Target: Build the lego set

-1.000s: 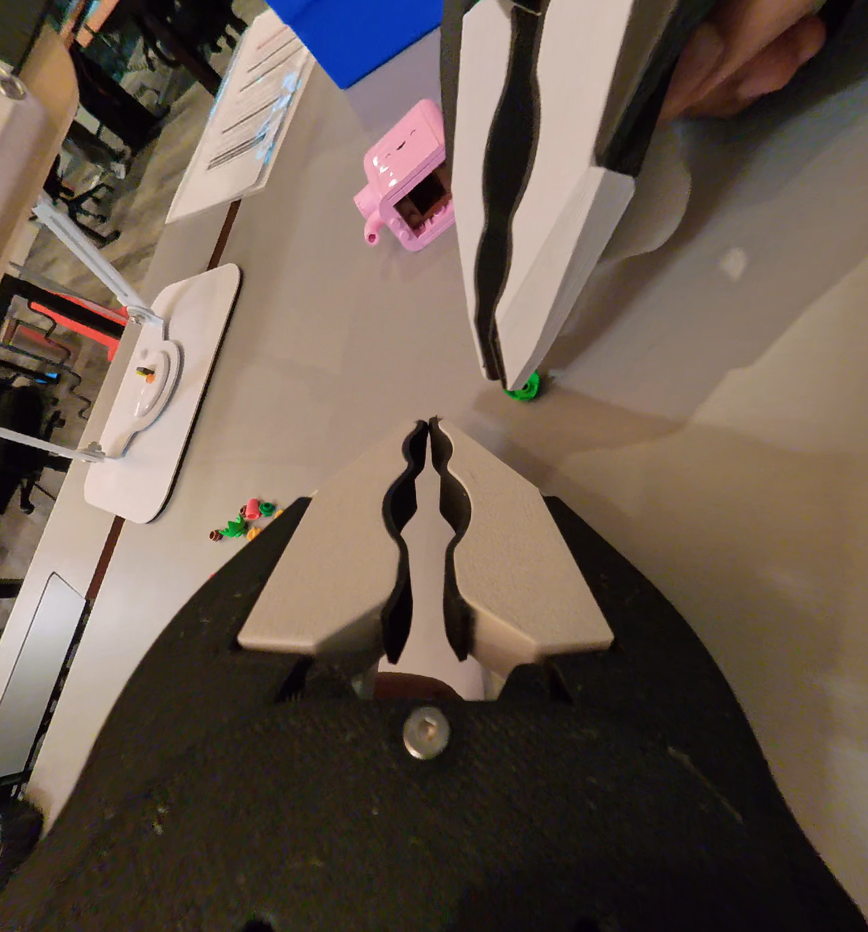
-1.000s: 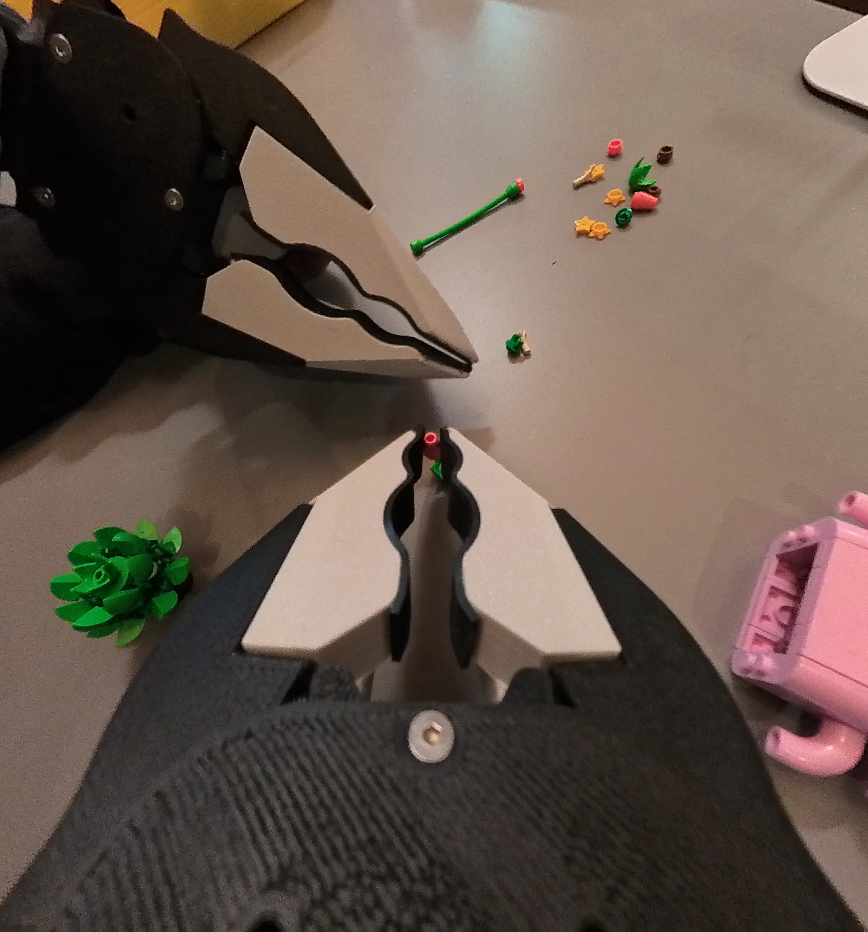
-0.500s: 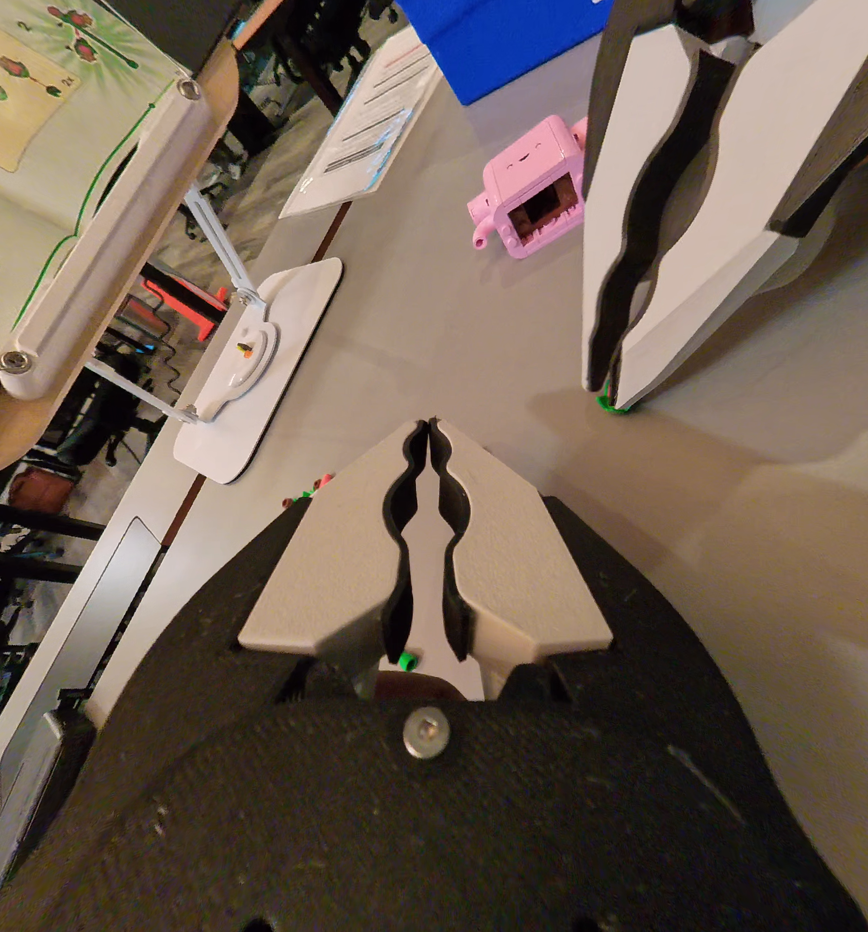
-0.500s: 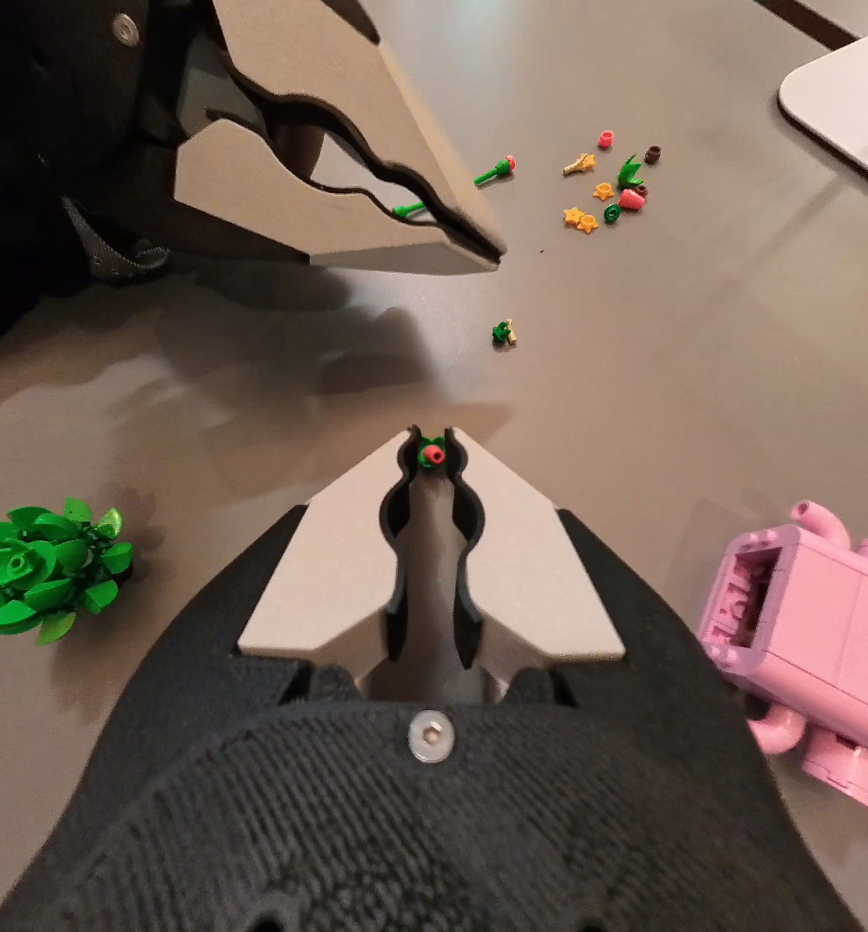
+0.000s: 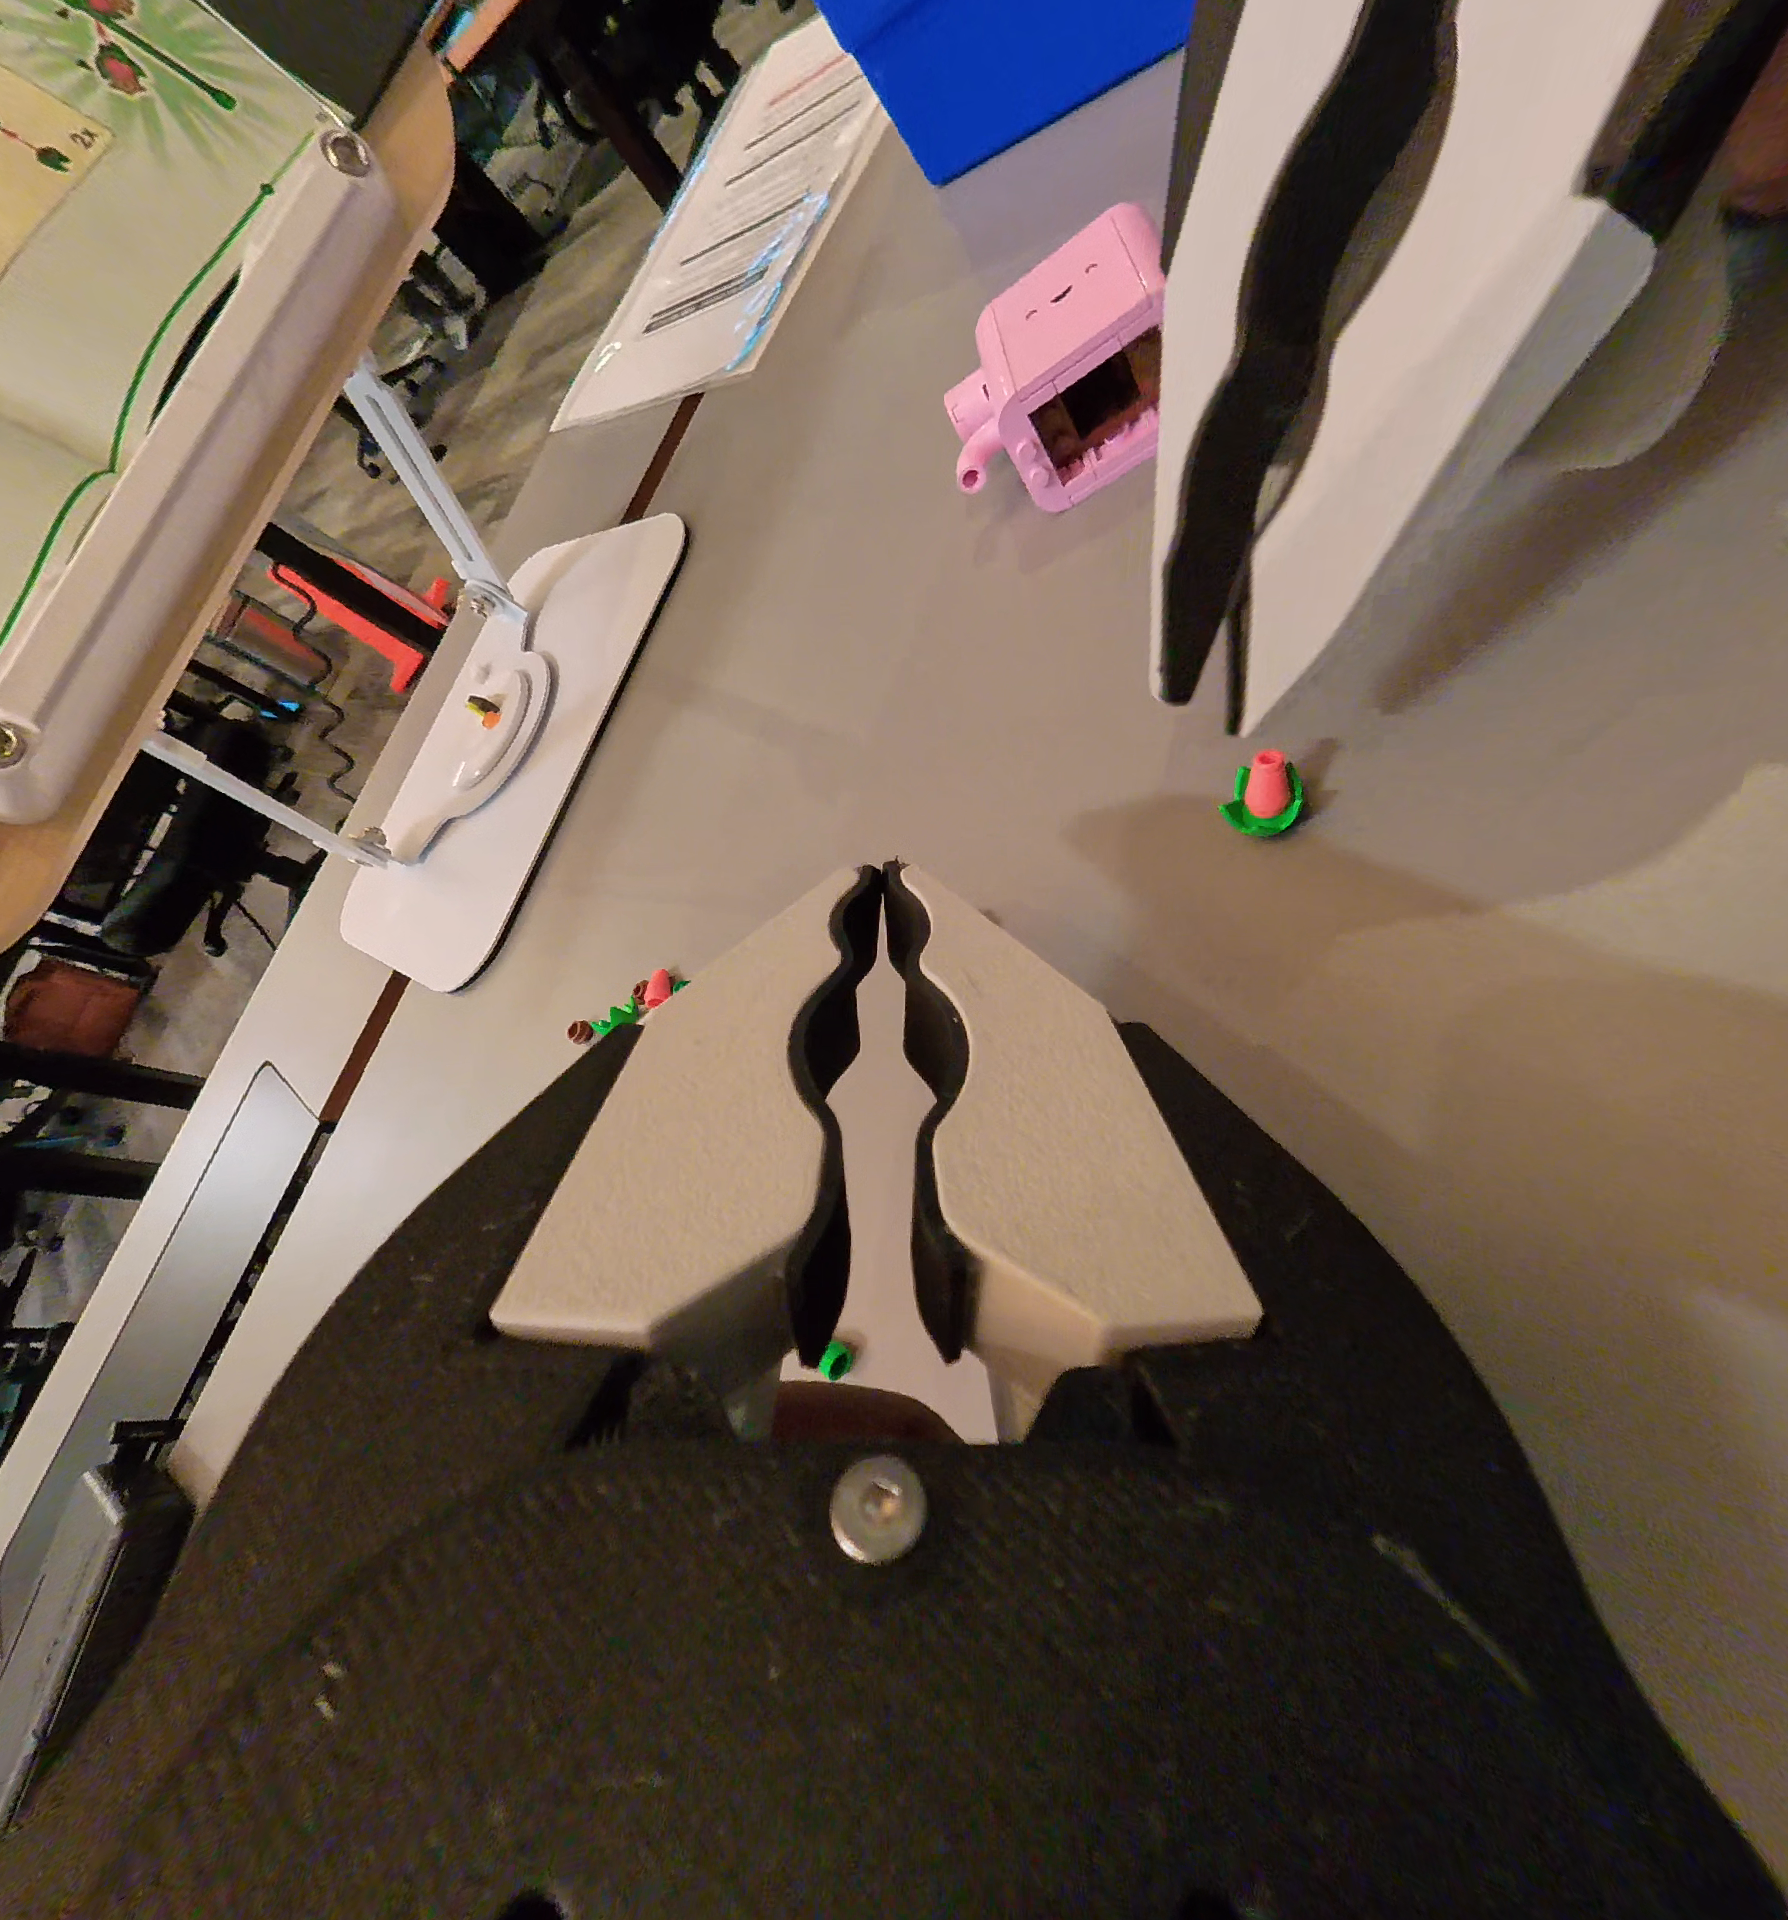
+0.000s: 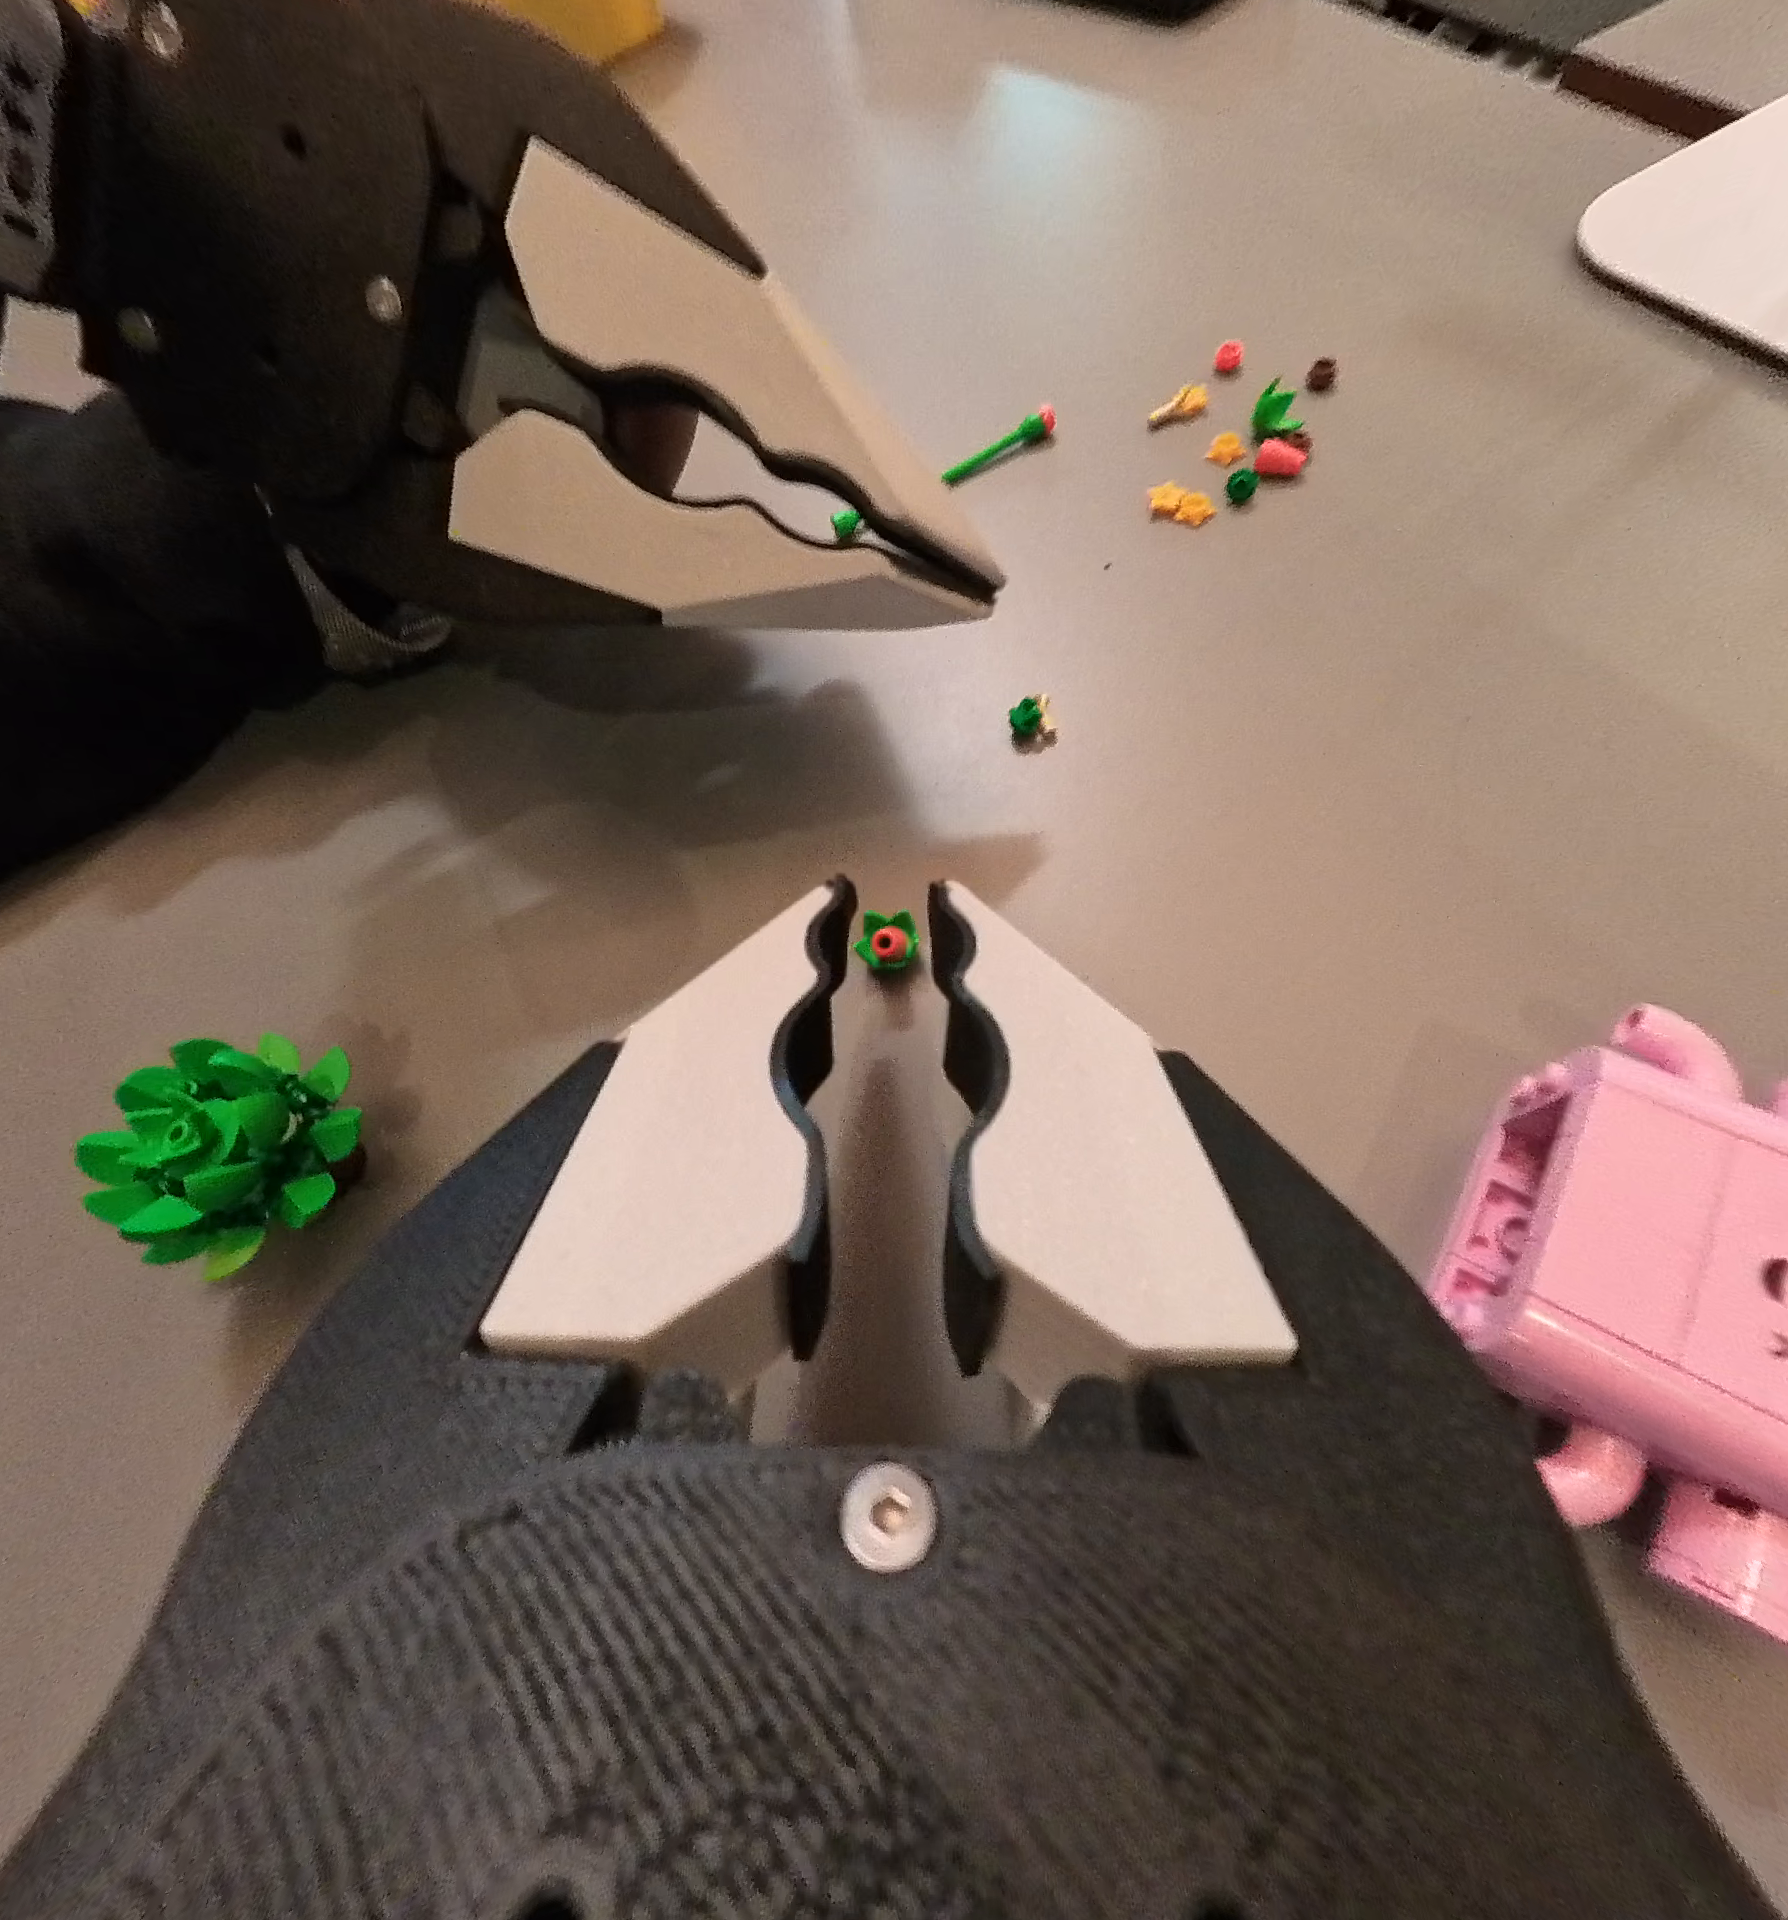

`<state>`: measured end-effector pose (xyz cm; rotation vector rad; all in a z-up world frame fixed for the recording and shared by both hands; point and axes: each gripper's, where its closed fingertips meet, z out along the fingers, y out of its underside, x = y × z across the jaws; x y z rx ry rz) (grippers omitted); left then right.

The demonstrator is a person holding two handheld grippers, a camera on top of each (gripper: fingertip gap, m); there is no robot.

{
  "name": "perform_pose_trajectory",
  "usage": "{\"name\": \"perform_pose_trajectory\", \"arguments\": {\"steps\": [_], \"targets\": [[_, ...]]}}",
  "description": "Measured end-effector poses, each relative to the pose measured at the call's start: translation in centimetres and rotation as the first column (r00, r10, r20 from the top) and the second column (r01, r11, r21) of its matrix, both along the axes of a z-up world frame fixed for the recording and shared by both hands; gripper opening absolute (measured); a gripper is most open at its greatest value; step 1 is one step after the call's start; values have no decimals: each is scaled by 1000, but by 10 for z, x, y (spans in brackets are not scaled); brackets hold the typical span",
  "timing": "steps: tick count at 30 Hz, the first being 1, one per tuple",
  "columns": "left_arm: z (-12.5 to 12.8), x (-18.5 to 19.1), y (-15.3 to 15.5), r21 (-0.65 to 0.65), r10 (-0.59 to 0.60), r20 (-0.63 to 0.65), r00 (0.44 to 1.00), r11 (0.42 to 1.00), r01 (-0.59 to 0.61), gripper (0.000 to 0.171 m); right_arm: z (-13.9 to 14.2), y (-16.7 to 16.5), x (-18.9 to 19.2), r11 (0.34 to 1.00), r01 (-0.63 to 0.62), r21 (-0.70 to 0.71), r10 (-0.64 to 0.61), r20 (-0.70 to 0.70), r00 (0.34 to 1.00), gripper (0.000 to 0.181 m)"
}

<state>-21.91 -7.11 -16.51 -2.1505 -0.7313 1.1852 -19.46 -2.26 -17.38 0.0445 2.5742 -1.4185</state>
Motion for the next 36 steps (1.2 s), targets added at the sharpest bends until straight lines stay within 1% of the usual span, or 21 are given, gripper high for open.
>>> {"name": "perform_pose_trajectory", "arguments": {"steps": [4,13,20,29,33,36], "targets": [[-1,0,0,5,-2,7,1000,1000,2,0,-8,0,6,998,-35,46,36,-30,999,13],[-3,1,1,5,-9,22,1000,1000,9,0,-11,2,6,997,-44,66,48,-51,998,13],[-5,1,3,4,-18,33,999,1000,18,0,-15,2,5,995,-37,88,44,-74,996,5],[-26,17,27,62,-157,188,969,987,148,0,-15,1,6,995,-35,93,41,-60,997,4],[-29,20,30,80,-177,222,959,983,163,0,-16,-1,5,993,-30,116,37,-58,998,3],[-34,20,30,62,-168,244,955,985,158,0,-16,-2,4,989,-24,146,32,-54,998,3]]}}
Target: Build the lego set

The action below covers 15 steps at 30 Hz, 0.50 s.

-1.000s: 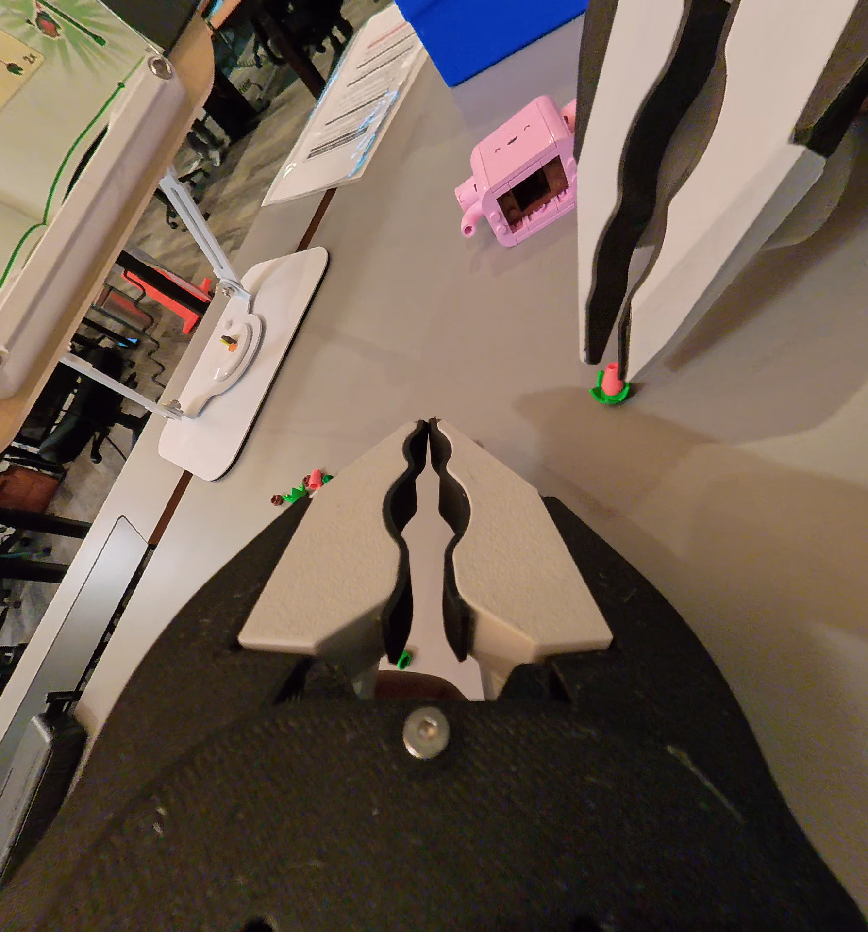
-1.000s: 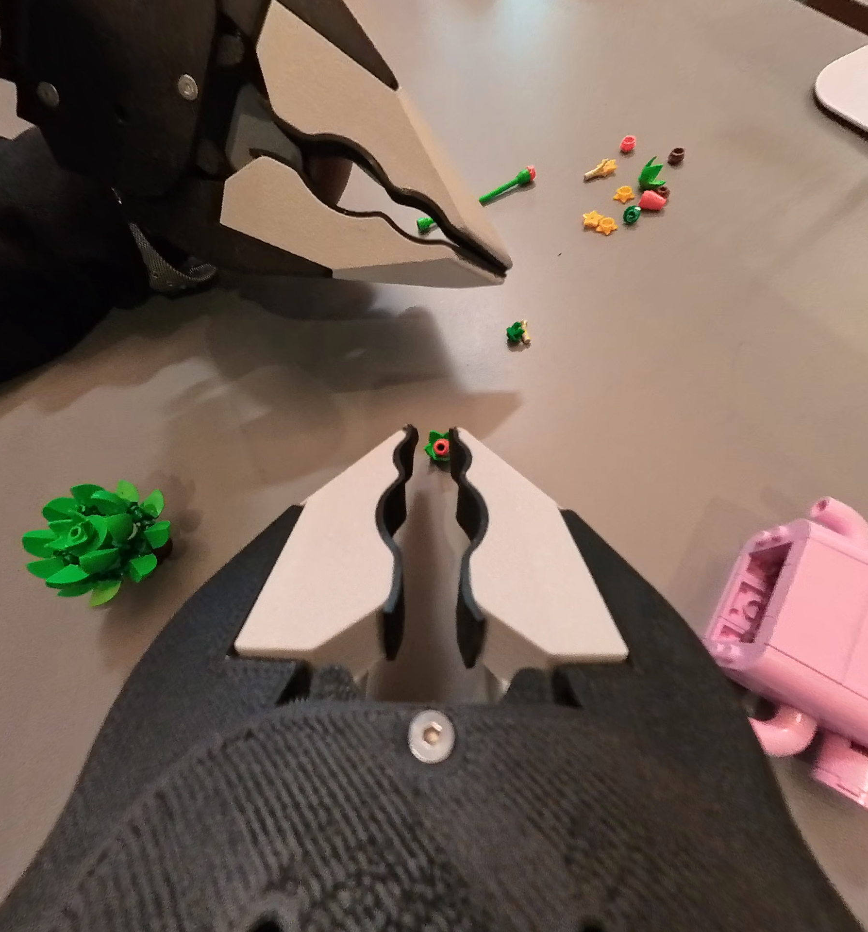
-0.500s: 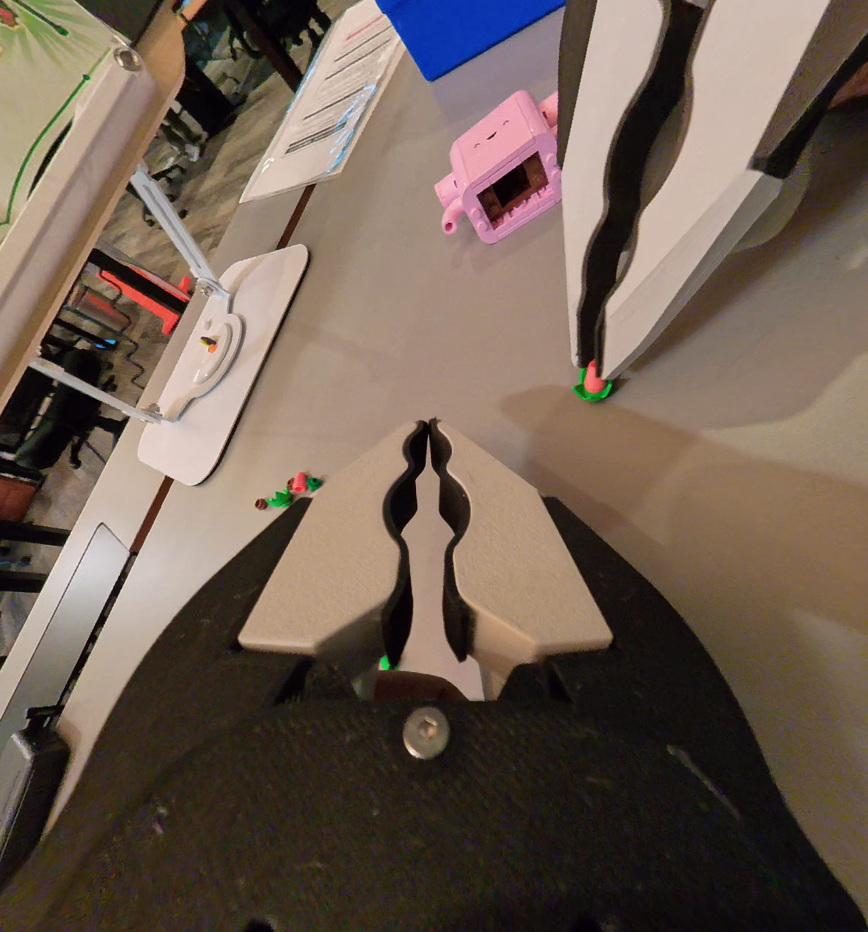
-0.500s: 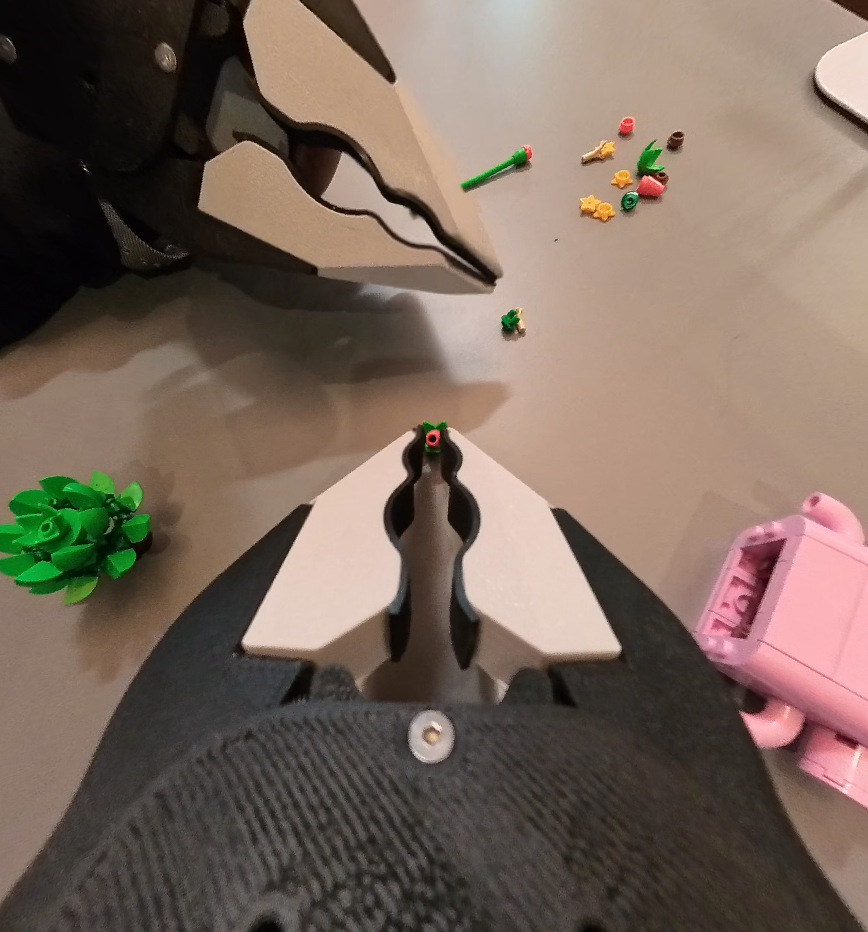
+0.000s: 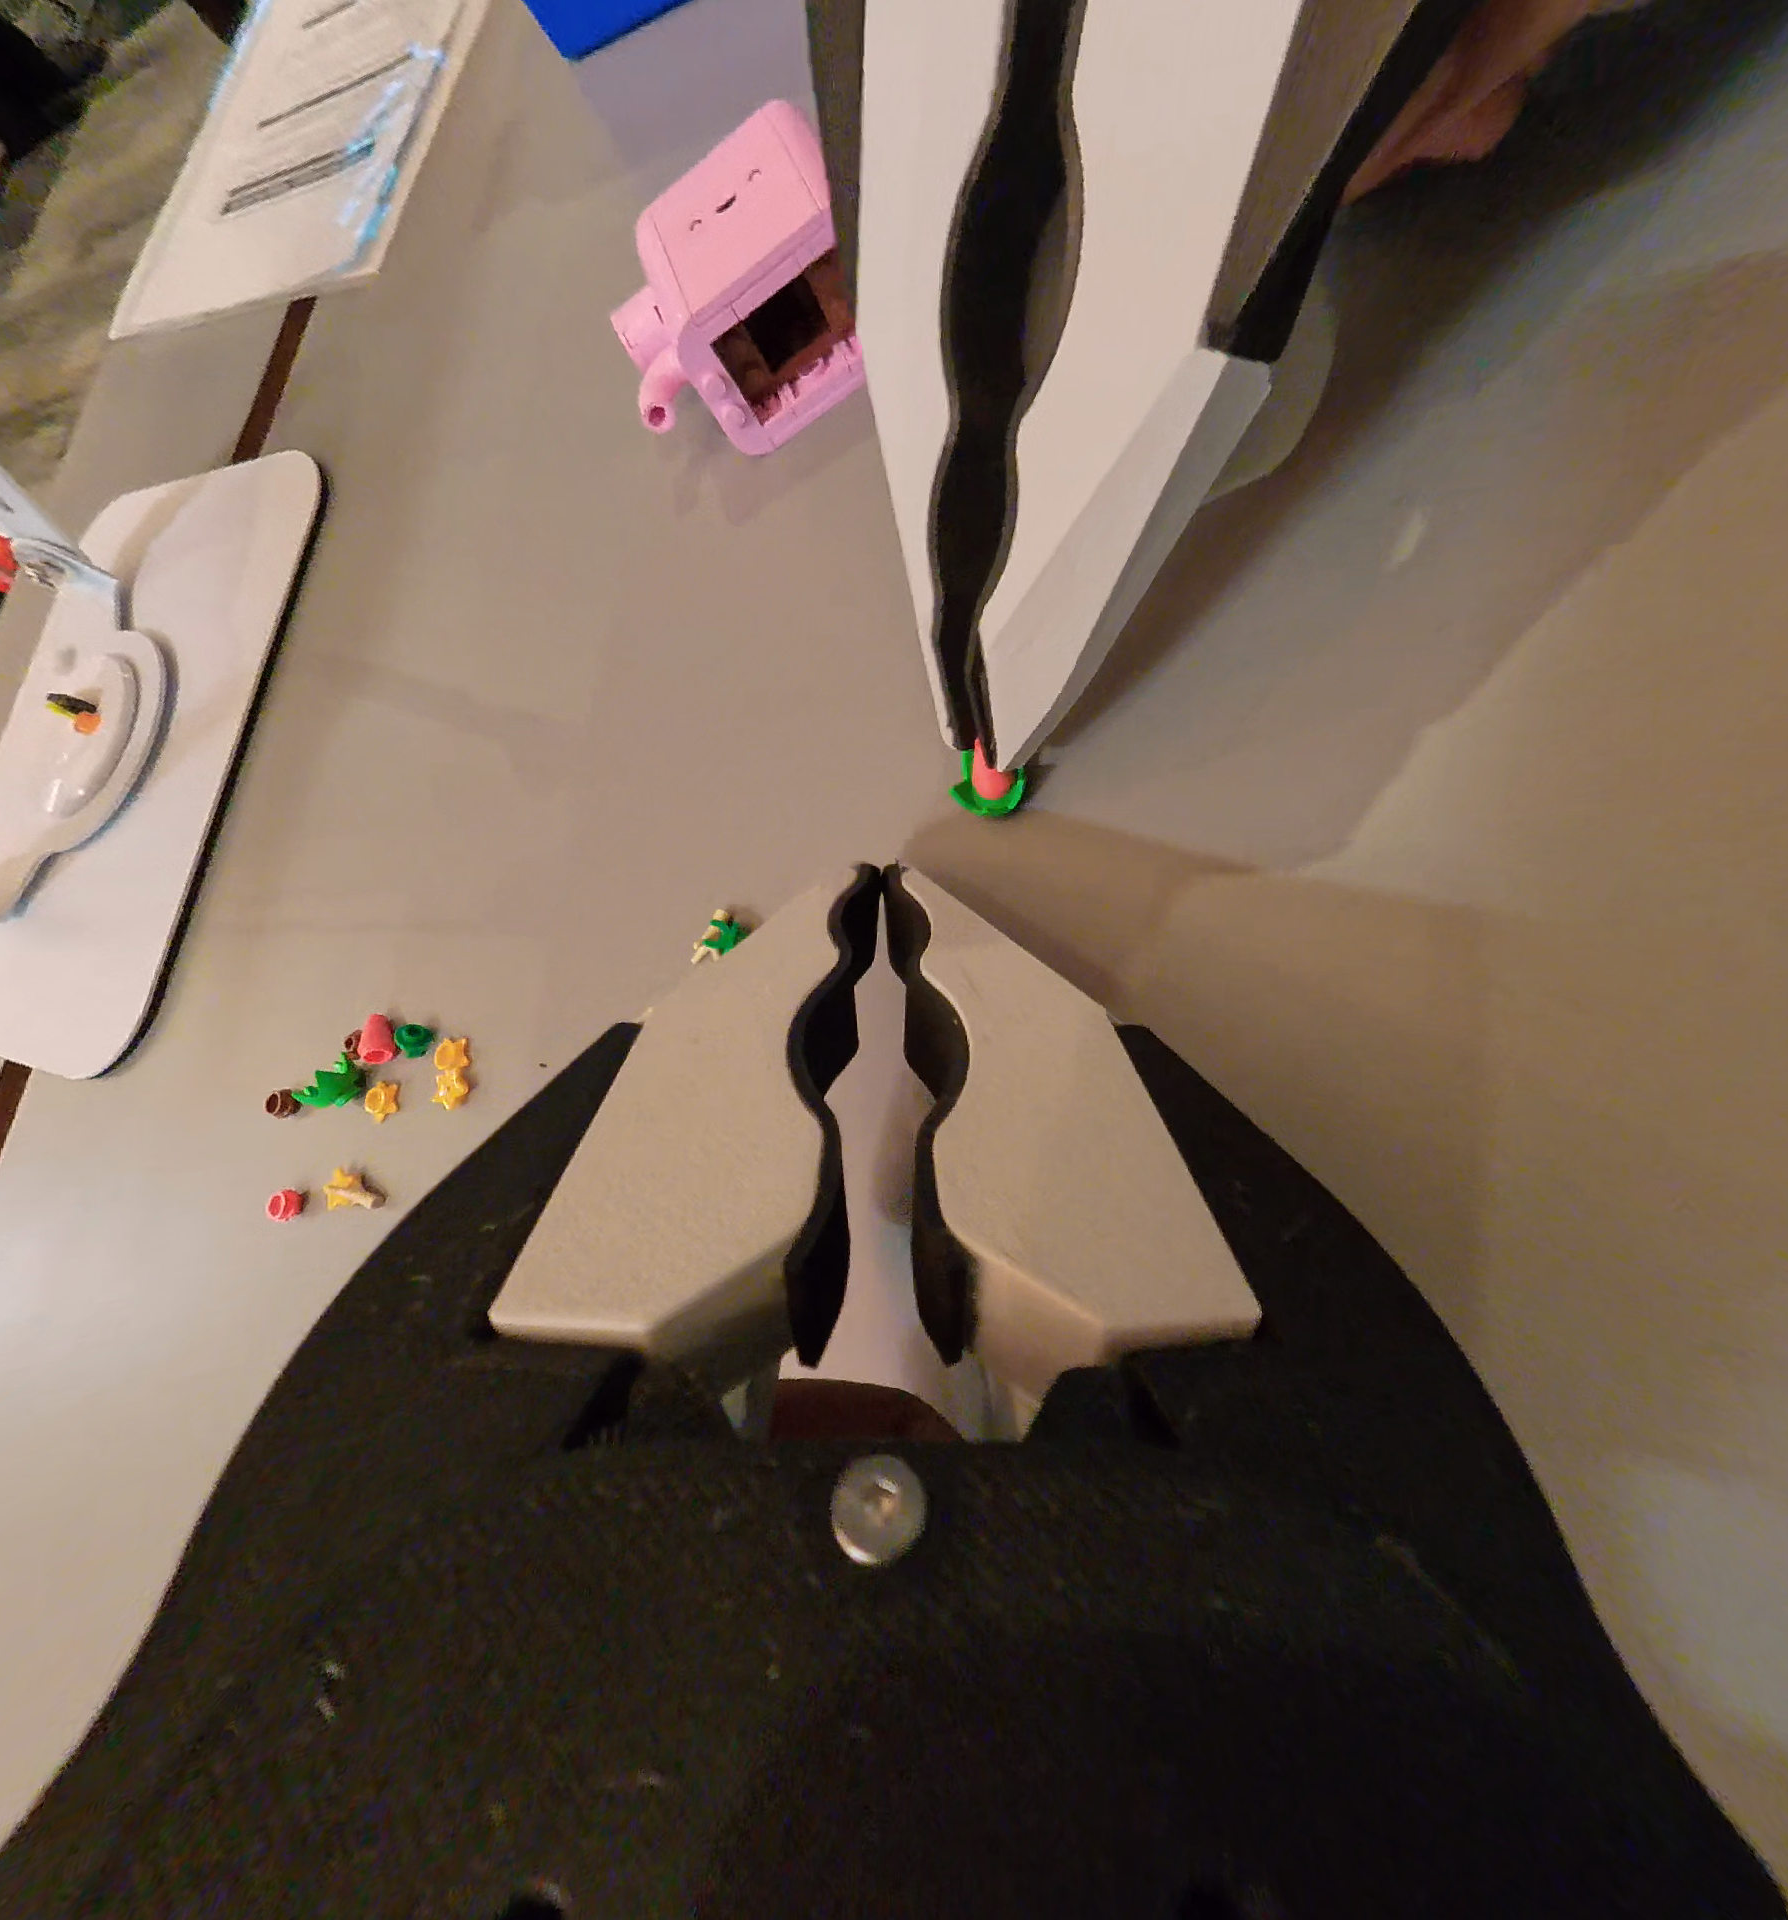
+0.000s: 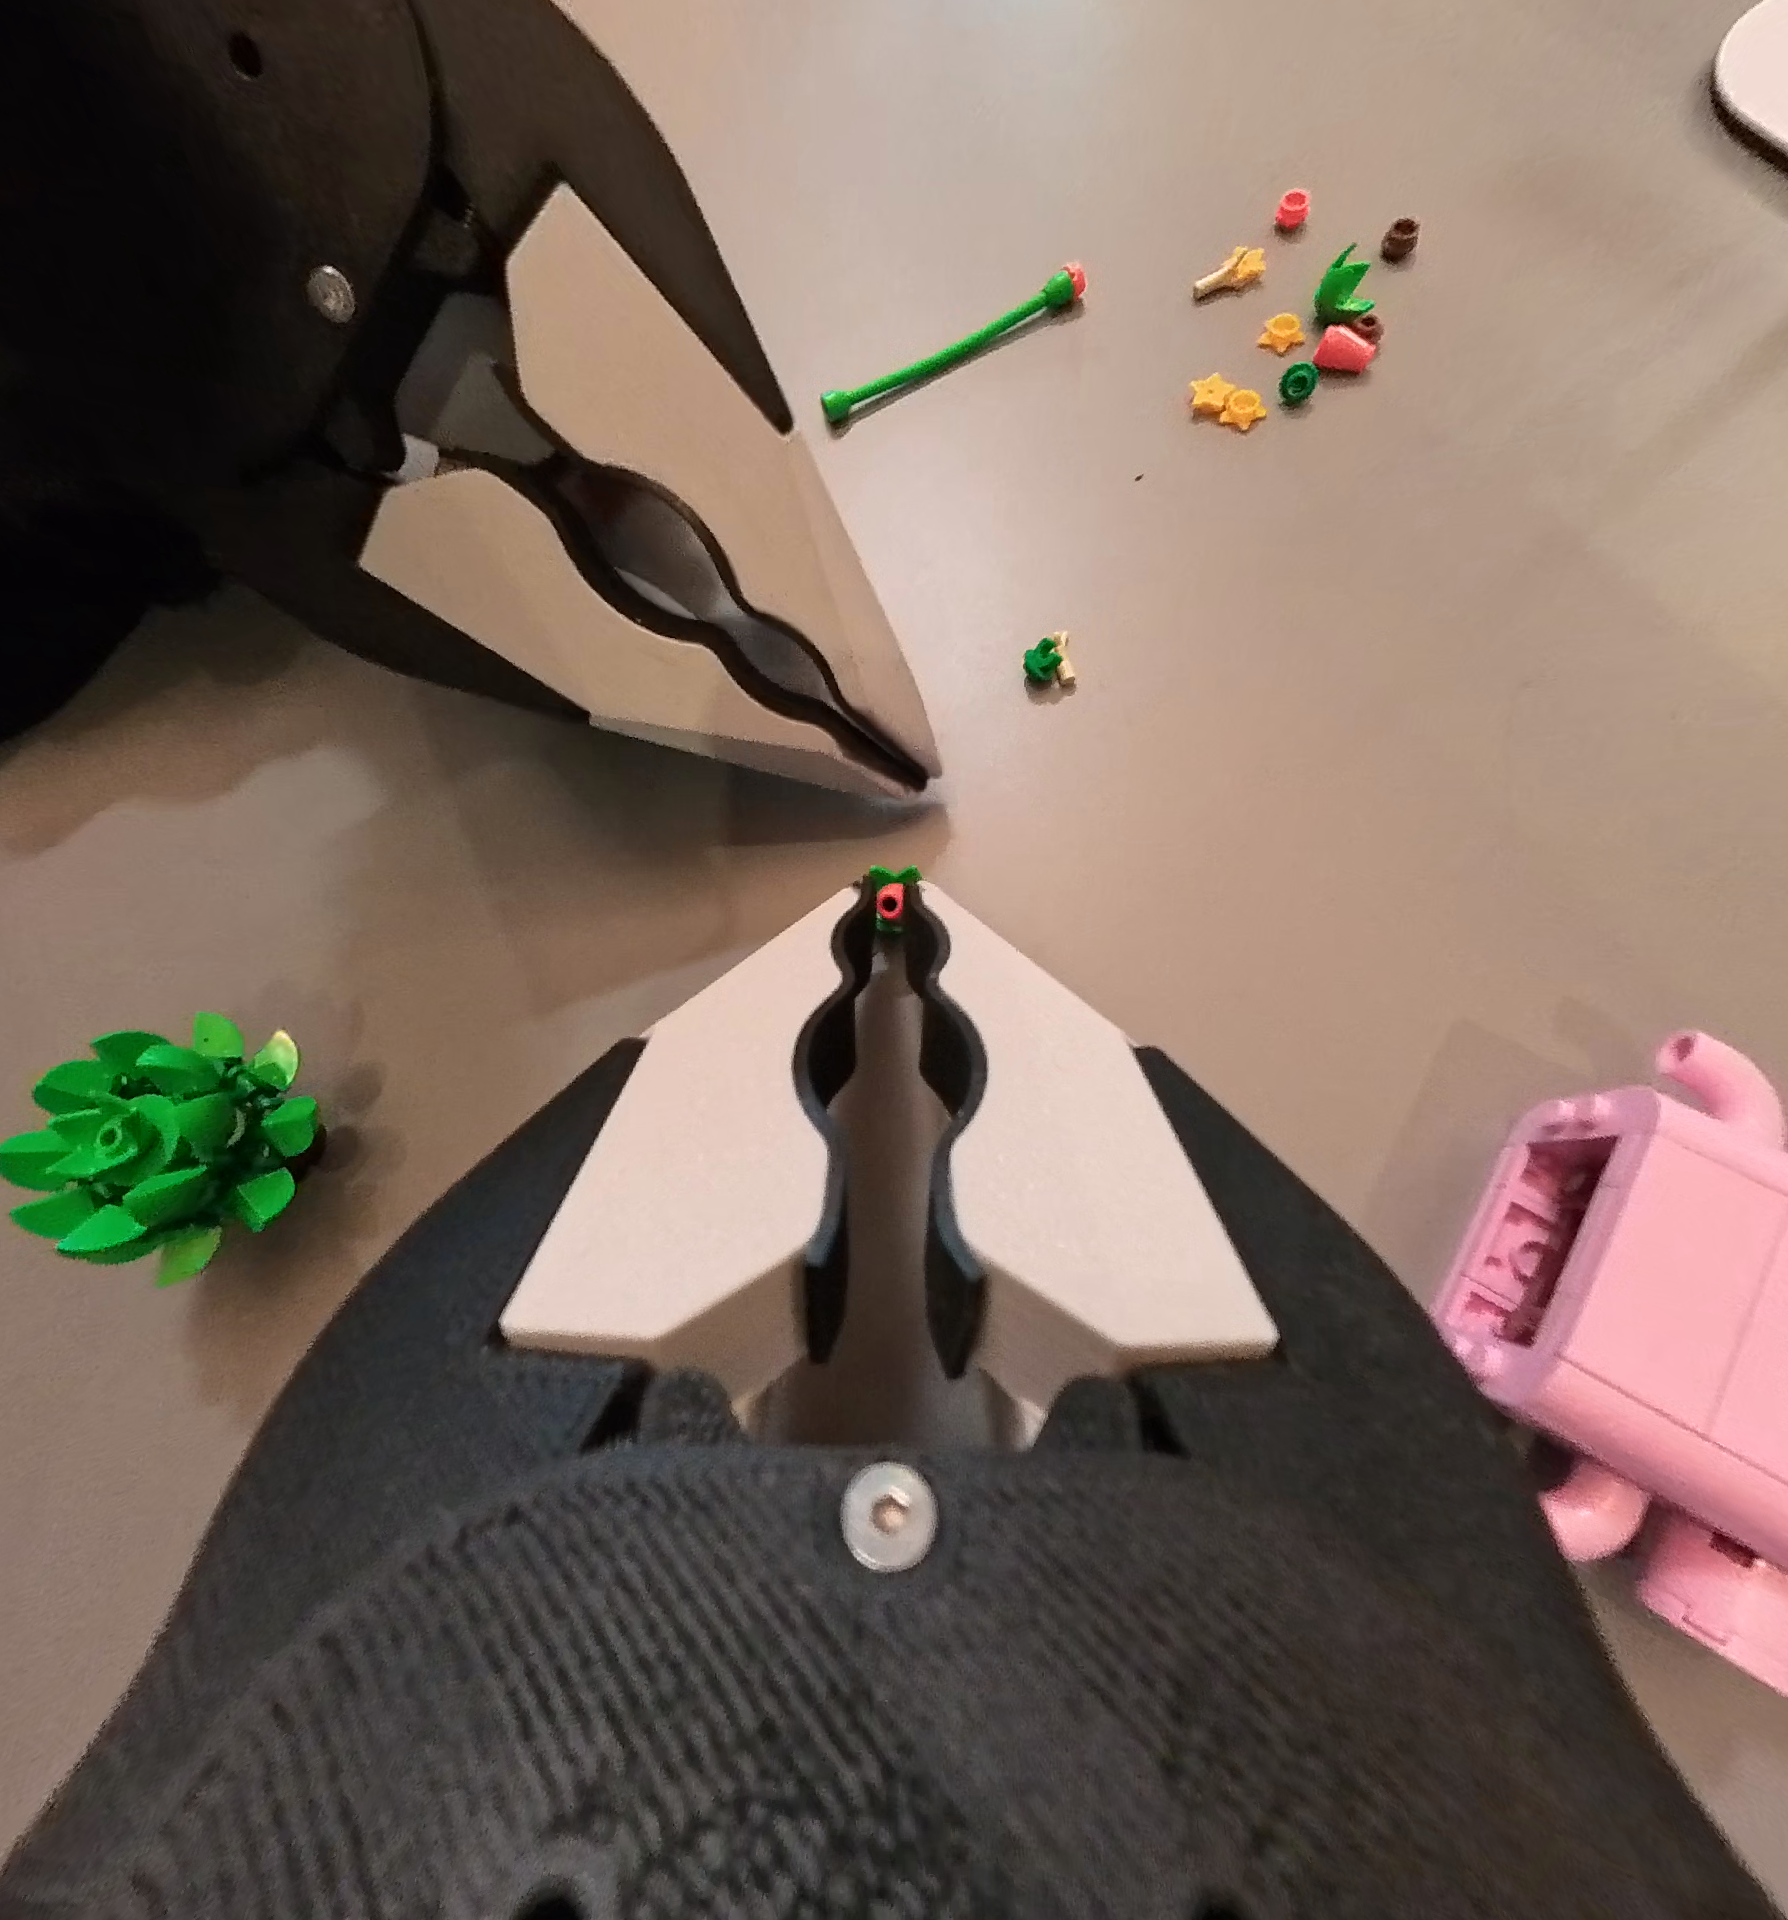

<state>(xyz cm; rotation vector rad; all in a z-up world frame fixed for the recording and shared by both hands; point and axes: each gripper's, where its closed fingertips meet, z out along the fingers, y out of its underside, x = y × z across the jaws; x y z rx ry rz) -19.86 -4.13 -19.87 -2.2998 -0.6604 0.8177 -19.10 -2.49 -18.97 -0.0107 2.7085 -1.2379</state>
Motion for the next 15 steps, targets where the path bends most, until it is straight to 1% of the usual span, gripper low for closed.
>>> {"name": "perform_pose_trajectory", "arguments": {"steps": [4,6,11,15], "targets": [[-2,0,0,-11,-2,10,1000,1000,2,1,0,-2,0,999,5,33,-6,21,1000,3],[-2,-2,-2,-6,17,10,1000,1000,-17,1,1,-3,1,999,1,48,-2,30,1000,3],[0,-4,-4,6,39,6,999,999,-39,1,14,-6,2,999,5,51,-7,37,999,3],[3,-6,-9,13,62,-10,998,998,-62,1,14,-4,1,991,-22,130,20,18,1000,3]]}}
